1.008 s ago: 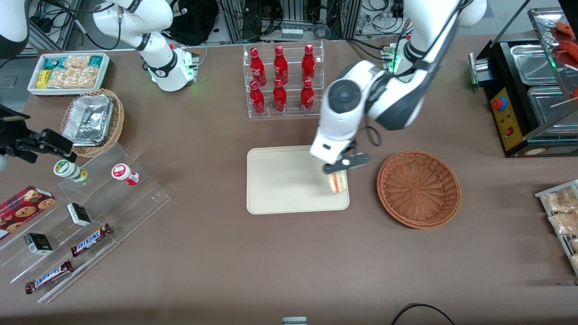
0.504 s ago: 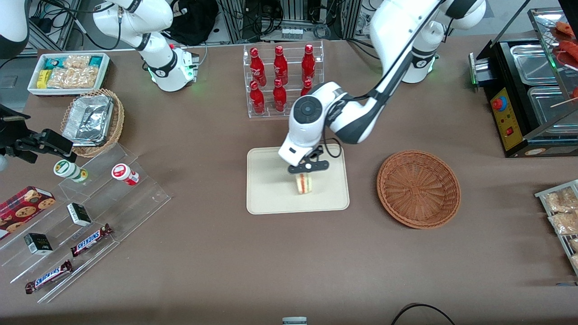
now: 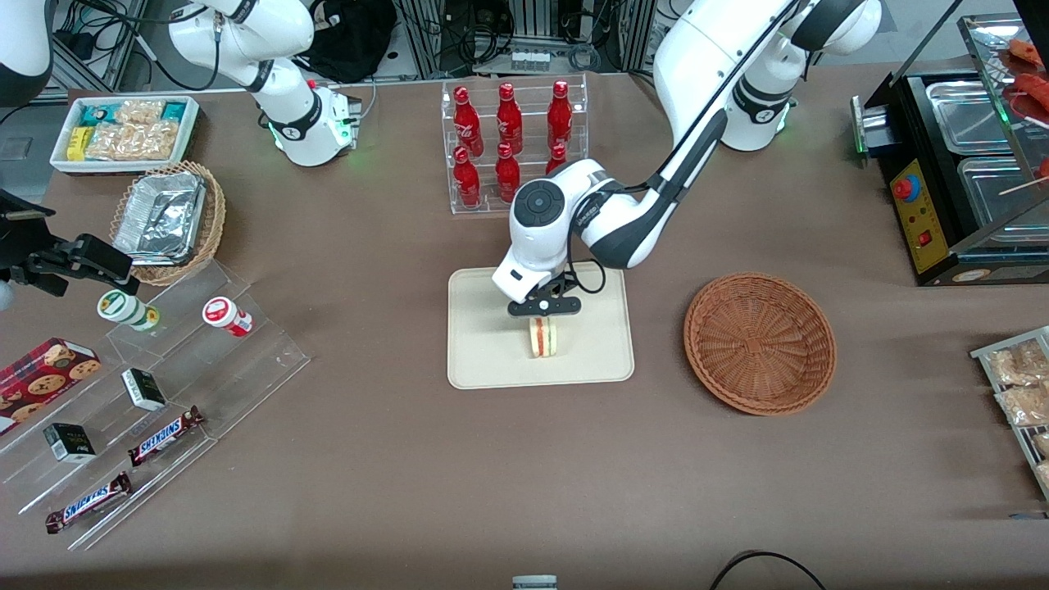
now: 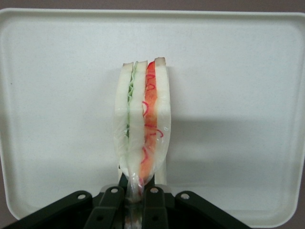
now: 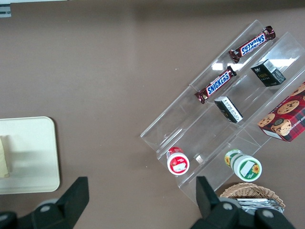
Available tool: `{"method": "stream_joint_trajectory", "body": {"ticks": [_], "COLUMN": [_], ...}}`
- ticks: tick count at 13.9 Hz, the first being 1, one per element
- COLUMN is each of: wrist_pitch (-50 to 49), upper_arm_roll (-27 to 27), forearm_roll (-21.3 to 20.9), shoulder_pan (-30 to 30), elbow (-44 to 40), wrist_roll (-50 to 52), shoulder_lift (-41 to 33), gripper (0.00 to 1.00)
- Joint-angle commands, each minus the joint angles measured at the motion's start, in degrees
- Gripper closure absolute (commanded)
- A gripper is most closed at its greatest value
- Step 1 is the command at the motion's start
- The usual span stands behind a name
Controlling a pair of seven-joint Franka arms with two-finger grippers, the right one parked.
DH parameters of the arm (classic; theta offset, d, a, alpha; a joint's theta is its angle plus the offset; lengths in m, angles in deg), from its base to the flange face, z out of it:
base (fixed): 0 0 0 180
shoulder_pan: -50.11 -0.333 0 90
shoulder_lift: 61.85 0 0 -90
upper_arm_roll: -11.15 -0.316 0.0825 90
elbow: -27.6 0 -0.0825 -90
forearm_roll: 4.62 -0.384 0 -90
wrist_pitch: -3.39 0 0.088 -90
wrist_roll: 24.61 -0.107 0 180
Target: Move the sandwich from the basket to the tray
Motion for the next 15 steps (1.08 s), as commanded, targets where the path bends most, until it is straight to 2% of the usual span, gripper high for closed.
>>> {"method": "stream_joint_trajectory", "body": {"ticks": [1, 2, 5, 9, 12, 15], "wrist_pitch": [0.2, 0.3, -0.1, -3.6, -8.9, -11.9], "upper_arm_roll": [-0.3, -0.4, -0.5, -1.6, -4.4, -9.8], "forearm_roll": [-0.8, -1.1, -0.8, -0.2, 0.9, 2.3], "shoulder_pan": [0.6, 0.5, 0.2, -0.3, -0.3, -0.3], "elbow": [-1.8, -1.8, -1.7, -1.4, -1.2, -1.0], "wrist_roll": [0.5, 0.3, 0.5, 4.7, 7.4, 12.9], "shoulder_lift": [1.7, 1.3, -0.4, -7.4, -13.4, -18.9], "gripper": [0.46, 0.0, 0.0, 0.0, 0.0, 0.0]}}
